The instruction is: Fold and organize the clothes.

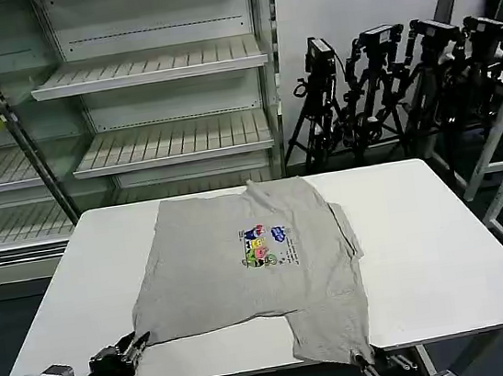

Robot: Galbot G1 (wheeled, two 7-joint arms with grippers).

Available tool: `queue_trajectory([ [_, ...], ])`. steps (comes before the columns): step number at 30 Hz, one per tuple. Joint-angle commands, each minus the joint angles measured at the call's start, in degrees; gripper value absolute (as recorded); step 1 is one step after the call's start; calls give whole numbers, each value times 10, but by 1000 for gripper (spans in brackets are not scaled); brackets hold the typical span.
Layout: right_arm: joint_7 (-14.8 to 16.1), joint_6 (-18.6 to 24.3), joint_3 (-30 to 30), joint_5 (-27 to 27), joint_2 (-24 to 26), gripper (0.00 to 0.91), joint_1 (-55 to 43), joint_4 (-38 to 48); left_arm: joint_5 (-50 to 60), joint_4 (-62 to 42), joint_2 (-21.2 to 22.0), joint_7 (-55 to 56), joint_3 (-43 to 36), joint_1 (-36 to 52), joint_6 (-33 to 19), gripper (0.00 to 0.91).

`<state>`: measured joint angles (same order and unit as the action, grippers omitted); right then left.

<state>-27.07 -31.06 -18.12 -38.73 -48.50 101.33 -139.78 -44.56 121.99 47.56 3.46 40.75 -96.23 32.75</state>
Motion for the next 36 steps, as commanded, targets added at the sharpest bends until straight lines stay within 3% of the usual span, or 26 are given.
queue_trajectory([
  [1, -2, -2, 3, -1, 1, 0, -1, 2, 1, -3, 0, 0, -2, 0, 2, 50],
  [22, 8, 16, -3, 22, 5, 0, 13, -13, 33, 16, -1, -23, 19, -17, -9, 40],
  [36, 1, 20, -74, 19, 37, 0, 98, -92, 27, 91, -13, -22, 90, -104, -6, 50],
])
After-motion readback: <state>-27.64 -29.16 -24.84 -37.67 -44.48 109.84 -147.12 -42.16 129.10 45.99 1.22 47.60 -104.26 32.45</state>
